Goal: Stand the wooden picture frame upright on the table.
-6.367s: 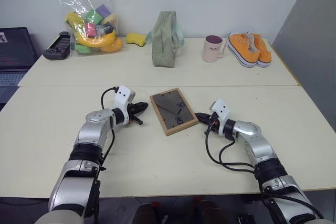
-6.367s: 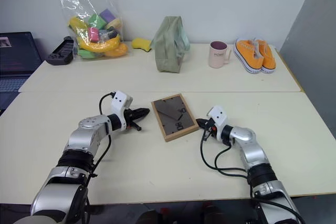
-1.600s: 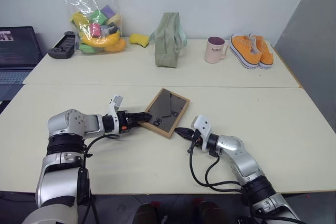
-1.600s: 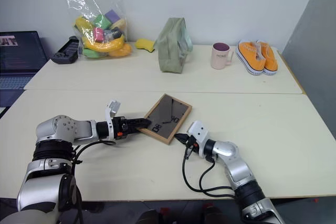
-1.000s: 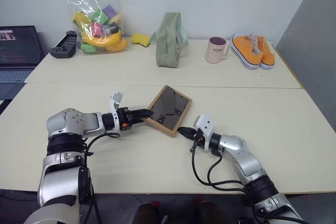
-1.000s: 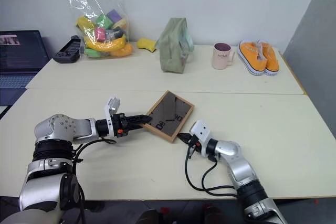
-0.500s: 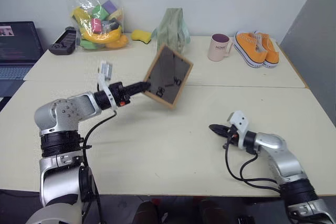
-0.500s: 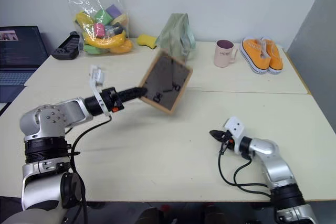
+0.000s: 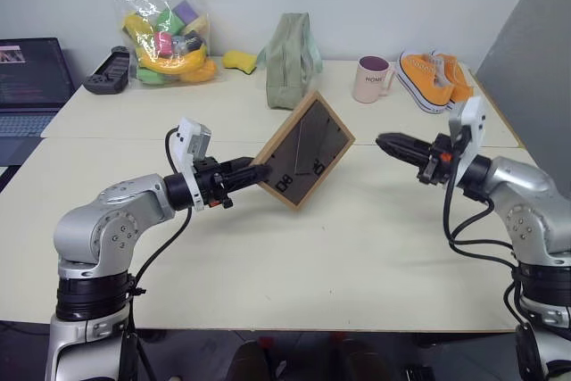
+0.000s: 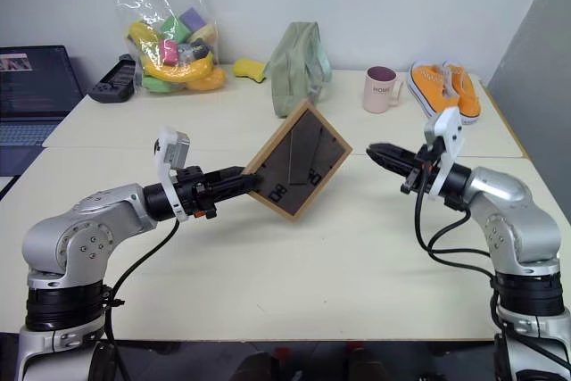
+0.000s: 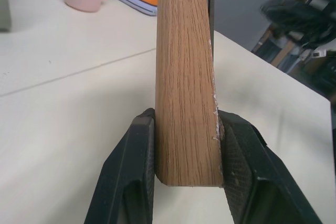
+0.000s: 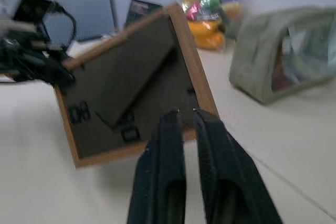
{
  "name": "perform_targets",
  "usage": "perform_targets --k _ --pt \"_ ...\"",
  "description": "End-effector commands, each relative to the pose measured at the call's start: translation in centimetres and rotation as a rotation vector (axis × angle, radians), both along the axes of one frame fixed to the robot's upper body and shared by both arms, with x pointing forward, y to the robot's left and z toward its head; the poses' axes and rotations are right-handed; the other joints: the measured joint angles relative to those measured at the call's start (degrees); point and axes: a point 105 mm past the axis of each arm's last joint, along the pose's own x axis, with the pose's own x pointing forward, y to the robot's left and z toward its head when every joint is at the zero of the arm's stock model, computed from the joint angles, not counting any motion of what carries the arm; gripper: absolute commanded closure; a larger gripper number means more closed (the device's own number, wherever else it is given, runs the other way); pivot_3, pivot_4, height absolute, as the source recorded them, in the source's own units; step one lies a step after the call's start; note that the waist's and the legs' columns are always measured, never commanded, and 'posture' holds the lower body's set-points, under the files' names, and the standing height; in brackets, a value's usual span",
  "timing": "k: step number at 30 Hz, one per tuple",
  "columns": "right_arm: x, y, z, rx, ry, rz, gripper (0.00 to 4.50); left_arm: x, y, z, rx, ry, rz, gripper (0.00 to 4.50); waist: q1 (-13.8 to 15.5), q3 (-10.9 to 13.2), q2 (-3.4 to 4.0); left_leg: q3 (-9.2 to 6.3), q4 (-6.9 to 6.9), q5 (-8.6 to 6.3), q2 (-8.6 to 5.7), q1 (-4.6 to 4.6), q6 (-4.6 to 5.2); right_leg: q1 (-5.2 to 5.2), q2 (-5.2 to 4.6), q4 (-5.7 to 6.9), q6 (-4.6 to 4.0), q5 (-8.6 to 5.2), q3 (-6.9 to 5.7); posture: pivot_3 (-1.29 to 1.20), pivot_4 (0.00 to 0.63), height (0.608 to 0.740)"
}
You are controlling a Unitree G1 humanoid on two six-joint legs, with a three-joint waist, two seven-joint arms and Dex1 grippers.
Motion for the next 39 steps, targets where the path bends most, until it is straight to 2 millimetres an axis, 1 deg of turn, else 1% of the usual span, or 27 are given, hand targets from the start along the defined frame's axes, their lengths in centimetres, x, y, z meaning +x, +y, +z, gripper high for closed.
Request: perform_targets --k 1,2,4,11,15,19,21,23,29,32,36,39 --pt "-0.6 1.1 1.3 0.055 -0.005 0.019 3.07 -0.3 0.0 1.8 -0.001 -0.098 -0.018 3.18 0.1 0.0 0.0 -0.01 0.0 0.0 0.0 -0.01 0.0 0.0 0.0 -0.01 0.0 0.0 -0.01 0.0 0.15 0.74" --pt "-0.5 1.5 1.0 0.054 0.001 0.02 2.84 -0.3 0.0 1.8 -0.001 -0.099 -0.02 3.18 0.2 0.0 0.0 -0.03 -0.01 0.0 0.01 -0.02 0.0 0.0 0.0 -0.02 0.0 0.0 -0.03 0.0 0.15 0.74" --pt "-0.3 2.3 0.4 0.066 0.02 0.021 2.84 -0.3 -0.1 1.8 0.0 -0.1 -0.026 3.18 0.2 0.0 0.0 -0.03 -0.01 0.0 0.0 -0.09 0.01 -0.03 0.0 -0.04 -0.01 0.0 -0.02 0.0 0.15 0.74" --pt "0.2 4.7 -0.7 0.089 0.033 0.049 2.84 -0.4 -0.6 1.9 0.016 -0.11 -0.066 3.18 0.1 0.0 0.01 -0.01 0.0 0.0 0.01 -0.24 0.0 -0.22 0.01 0.0 -0.01 0.0 -0.02 0.0 0.15 0.74" --pt "0.7 5.4 -1.1 0.099 0.034 0.065 2.84 -0.5 -0.9 2.0 0.018 -0.113 -0.08 3.18 0.1 0.0 0.02 -0.02 0.01 0.01 0.01 -0.24 0.0 -0.22 0.02 0.02 -0.01 0.0 -0.02 0.0 0.15 0.74" --pt "1.0 5.8 -1.3 0.099 0.037 0.072 2.13 -0.6 -1.0 2.1 0.02 -0.117 -0.086 3.18 0.1 0.0 0.02 -0.02 0.01 0.01 0.01 -0.24 0.0 -0.22 0.02 0.02 -0.01 0.0 -0.02 0.0 0.15 0.74" --pt "1.1 6.2 -1.4 0.091 0.034 0.073 1.6 -0.6 -1.0 2.1 0.021 -0.117 -0.087 3.18 0.0 0.0 0.02 -0.02 0.0 0.01 0.02 -0.24 0.0 -0.22 0.02 0.02 -0.01 0.0 -0.03 0.0 0.15 0.74" --pt "1.0 6.7 -1.5 0.089 0.031 0.086 1.2 -0.6 -1.1 2.0 0.02 -0.116 -0.089 3.18 0.0 0.0 0.03 -0.02 0.0 0.01 0.02 -0.24 0.0 -0.23 0.02 0.03 -0.01 0.0 -0.03 0.0 0.15 0.74" --pt "0.3 8.7 -1.1 0.108 0.026 0.132 1.2 -0.3 -1.3 1.8 0.016 -0.112 -0.088 3.18 0.0 0.0 0.03 -0.02 0.01 0.01 0.02 -0.23 0.0 -0.24 0.02 0.05 -0.01 0.0 -0.03 0.0 0.15 0.74" --pt "-0.3 9.3 -0.5 0.127 0.014 0.143 1.2 0.3 -1.1 1.4 0.016 -0.1 -0.073 3.18 0.1 0.0 0.03 -0.03 0.01 0.01 0.02 -0.23 0.0 -0.23 0.02 0.06 -0.02 0.0 -0.04 0.0 0.15 0.74" --pt "-1.0 9.3 0.2 0.149 0.006 0.135 1.2 1.4 -0.5 1.0 0.018 -0.084 -0.04 3.18 0.1 0.0 0.03 -0.03 0.02 0.01 0.01 -0.24 0.0 -0.24 0.02 0.06 -0.02 0.0 -0.05 0.0 0.15 0.74" --pt "-1.3 8.9 0.1 0.142 0.012 0.123 1.2 2.0 -0.2 1.1 0.012 -0.083 -0.026 3.18 0.1 0.0 0.03 -0.05 0.01 0.01 0.02 -0.24 0.0 -0.24 0.02 0.07 -0.02 0.0 -0.07 0.0 0.15 0.74"
